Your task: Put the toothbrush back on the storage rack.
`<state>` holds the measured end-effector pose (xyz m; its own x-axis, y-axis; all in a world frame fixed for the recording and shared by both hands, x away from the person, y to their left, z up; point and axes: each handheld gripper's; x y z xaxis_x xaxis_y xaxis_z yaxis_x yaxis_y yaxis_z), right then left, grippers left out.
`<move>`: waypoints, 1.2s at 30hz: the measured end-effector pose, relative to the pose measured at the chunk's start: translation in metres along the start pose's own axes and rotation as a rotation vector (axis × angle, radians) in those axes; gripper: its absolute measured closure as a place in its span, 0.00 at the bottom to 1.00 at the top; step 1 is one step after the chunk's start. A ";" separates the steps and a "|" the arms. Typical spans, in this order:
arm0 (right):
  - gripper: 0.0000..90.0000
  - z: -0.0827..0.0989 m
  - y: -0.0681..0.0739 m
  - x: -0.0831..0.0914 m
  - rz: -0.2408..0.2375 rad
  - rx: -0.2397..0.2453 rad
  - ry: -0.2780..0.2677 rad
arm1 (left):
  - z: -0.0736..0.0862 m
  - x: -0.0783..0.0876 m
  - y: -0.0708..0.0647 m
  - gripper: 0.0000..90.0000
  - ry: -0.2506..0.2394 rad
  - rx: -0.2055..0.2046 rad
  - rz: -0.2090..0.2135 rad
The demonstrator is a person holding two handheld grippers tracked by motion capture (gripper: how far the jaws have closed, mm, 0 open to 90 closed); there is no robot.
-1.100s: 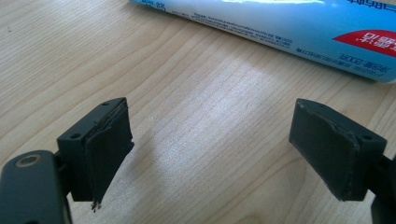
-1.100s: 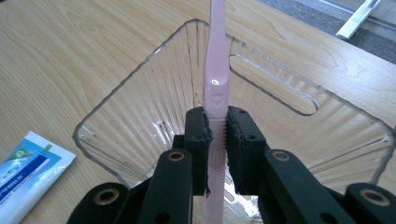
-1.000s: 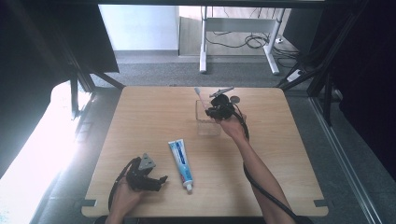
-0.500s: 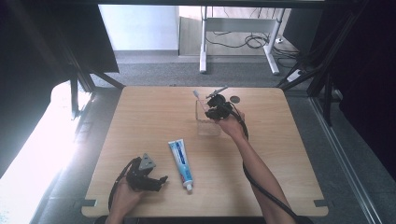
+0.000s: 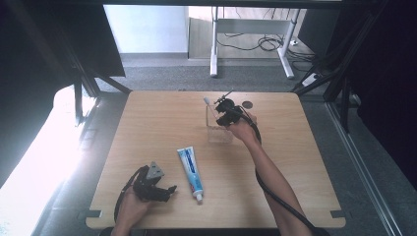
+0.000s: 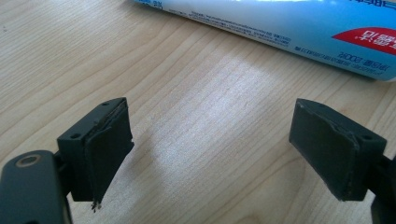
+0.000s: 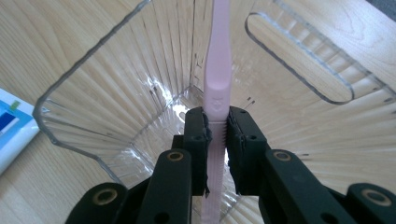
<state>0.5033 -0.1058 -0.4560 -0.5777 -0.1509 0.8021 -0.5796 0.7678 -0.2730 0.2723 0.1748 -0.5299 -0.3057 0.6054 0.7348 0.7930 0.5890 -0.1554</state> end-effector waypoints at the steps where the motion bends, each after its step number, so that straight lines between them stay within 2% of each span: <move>1: 0.87 -0.001 0.000 0.000 0.003 0.006 0.010 | 0.000 0.000 0.000 0.15 -0.001 0.001 0.001; 8: 0.86 -0.004 0.003 -0.002 0.006 0.032 0.062 | 0.000 0.000 0.000 0.15 -0.001 -0.001 0.000; 15: 0.79 -0.004 0.001 0.000 -0.007 0.036 0.052 | 0.000 0.001 0.000 0.15 -0.005 -0.002 -0.002; 21: 0.75 -0.003 -0.003 0.006 -0.016 0.019 0.021 | 0.000 0.001 0.000 0.15 -0.004 -0.001 -0.003; 36: 0.54 0.005 -0.009 0.025 -0.027 0.007 -0.078 | -0.001 0.001 0.000 0.15 -0.027 0.027 0.023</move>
Point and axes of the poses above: each handheld gripper's, and its own axes: x roughly backward along the jaws, z roughly out of its underside, y roughly to its left, and after that the axes turned 14 degrees about z, right-handed
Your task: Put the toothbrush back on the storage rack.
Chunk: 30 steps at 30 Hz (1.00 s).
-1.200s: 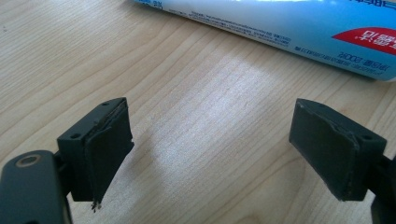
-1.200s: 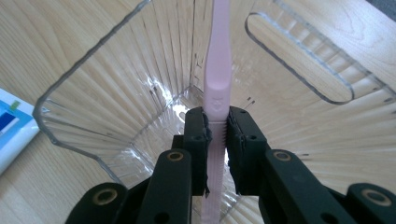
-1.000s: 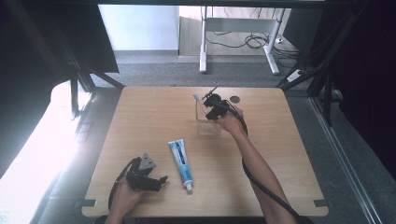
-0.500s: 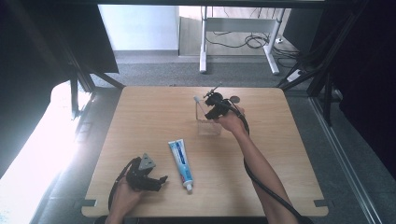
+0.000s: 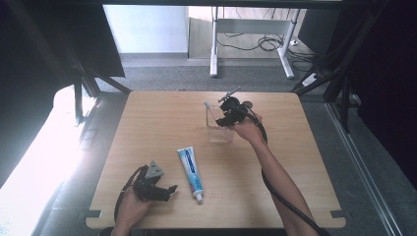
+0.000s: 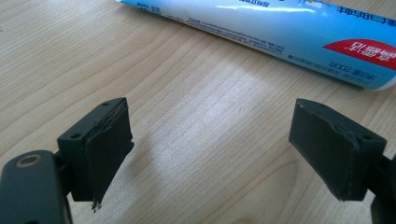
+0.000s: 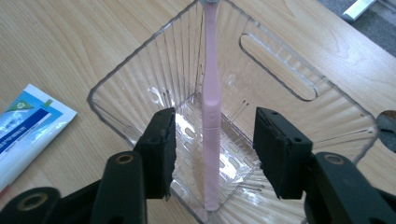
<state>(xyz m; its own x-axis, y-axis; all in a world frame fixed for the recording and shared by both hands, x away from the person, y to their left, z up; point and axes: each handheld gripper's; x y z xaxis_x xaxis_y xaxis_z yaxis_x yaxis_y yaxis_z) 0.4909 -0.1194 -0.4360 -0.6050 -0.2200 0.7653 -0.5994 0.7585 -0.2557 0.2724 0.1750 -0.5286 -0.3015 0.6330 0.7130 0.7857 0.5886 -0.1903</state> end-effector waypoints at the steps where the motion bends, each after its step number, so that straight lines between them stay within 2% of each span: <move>1: 0.53 0.000 0.000 0.002 -0.002 0.001 -0.006 | 0.000 0.000 0.000 0.15 0.000 0.001 0.000; 6: 0.46 0.001 0.000 0.010 -0.015 0.004 -0.027 | 0.000 0.000 0.000 0.15 -0.002 0.002 0.002; 12: 0.41 0.003 0.002 0.022 -0.031 0.016 -0.080 | 0.000 0.000 0.000 0.15 -0.013 0.013 0.016; 16: 0.36 0.005 0.002 0.028 -0.045 0.007 -0.081 | 0.000 0.000 0.000 0.15 -0.030 0.024 0.020; 25: 0.22 0.014 0.002 0.037 -0.052 -0.012 -0.083 | 0.000 0.000 0.000 0.15 -0.029 0.025 0.018; 30: 0.16 0.021 0.000 0.043 -0.063 -0.015 -0.103 | 0.000 0.000 0.000 0.15 -0.032 0.027 0.019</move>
Point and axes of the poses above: each handheld gripper's, and its own axes: x roughly backward along the jaws, z roughly out of its underside, y roughly to its left, and after that the axes turned 14 degrees about z, right-handed
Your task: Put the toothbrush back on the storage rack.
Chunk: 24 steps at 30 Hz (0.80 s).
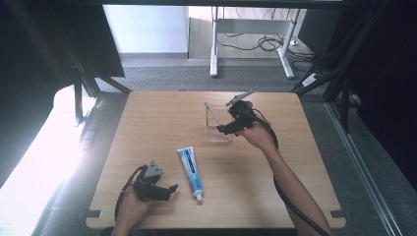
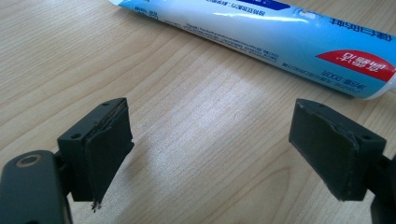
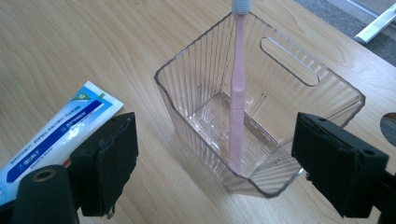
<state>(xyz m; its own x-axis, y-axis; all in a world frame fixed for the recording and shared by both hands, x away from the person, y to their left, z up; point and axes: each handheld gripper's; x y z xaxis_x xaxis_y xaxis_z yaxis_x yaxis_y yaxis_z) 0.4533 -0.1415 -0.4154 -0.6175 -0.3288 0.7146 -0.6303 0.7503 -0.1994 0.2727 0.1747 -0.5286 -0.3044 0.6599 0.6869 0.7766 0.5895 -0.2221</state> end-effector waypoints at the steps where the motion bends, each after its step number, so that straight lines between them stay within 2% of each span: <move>1: 0.16 0.001 0.000 0.001 0.000 0.004 -0.003 | 0.000 0.000 0.000 0.15 0.000 0.000 0.001; 4: 0.15 0.006 0.000 0.006 0.001 0.022 -0.013 | 0.000 -0.001 0.000 0.15 0.008 -0.006 -0.003; 12: 0.14 0.017 -0.001 0.019 0.005 0.013 -0.033 | 0.000 -0.001 -0.001 0.15 0.013 -0.011 -0.007; 24: 0.14 0.045 -0.001 0.036 -0.003 0.007 -0.058 | 0.000 -0.001 -0.001 0.15 0.016 -0.019 -0.009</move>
Point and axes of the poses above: each handheld gripper's, and its own axes: x roughly backward along the jaws, z roughly out of its underside, y roughly to its left, and after that the axes turned 14 degrees about z, right-handed
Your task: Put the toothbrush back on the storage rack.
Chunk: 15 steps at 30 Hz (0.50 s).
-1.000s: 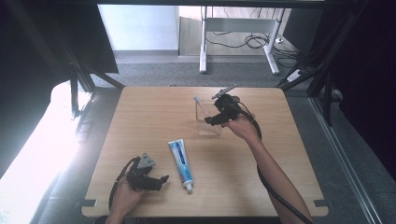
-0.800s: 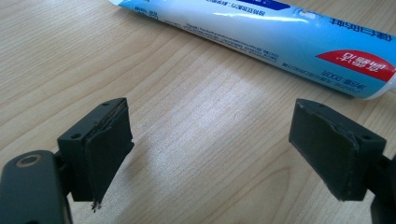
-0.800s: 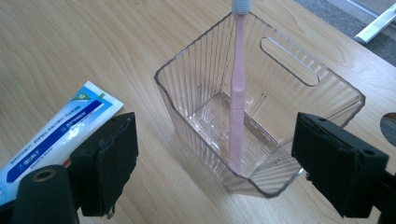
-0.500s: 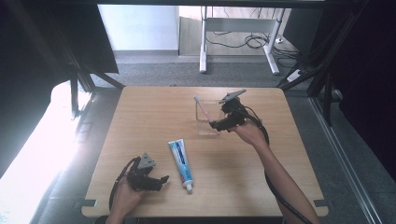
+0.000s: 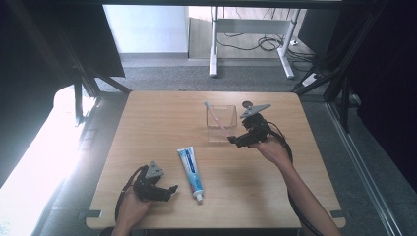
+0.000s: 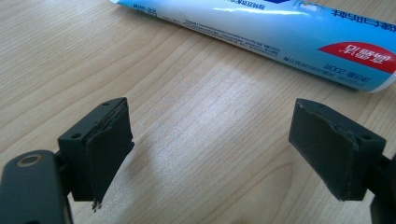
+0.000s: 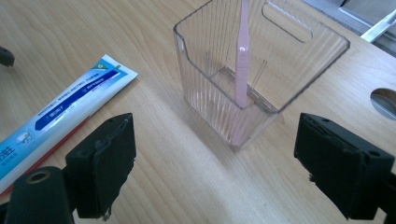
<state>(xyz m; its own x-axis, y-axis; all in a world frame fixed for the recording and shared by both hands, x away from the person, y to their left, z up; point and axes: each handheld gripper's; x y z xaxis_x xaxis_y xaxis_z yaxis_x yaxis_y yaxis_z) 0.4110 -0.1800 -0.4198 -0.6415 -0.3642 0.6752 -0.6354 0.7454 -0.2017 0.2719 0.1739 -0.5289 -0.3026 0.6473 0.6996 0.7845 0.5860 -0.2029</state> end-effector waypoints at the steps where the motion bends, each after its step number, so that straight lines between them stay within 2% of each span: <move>1: 0.14 0.003 0.000 0.002 0.001 -0.004 -0.002 | 0.000 0.000 0.000 0.15 0.000 0.000 -0.001; 15: 0.15 0.038 -0.002 0.025 0.015 -0.024 -0.017 | -0.001 0.000 -0.001 0.15 0.004 -0.010 -0.006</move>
<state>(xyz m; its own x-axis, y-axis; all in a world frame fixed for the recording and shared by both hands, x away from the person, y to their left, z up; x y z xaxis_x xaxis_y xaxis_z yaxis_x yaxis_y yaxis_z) 0.3800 -0.2113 -0.4293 -0.6584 -0.3622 0.6598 -0.6152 0.7639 -0.1946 0.2717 0.1732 -0.5284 -0.3048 0.6418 0.7037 0.7880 0.5849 -0.1922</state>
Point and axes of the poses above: each handheld gripper's, and its own axes: x roughly backward along the jaws, z roughly out of its underside, y roughly to its left, and after that the axes turned 14 degrees about z, right-handed
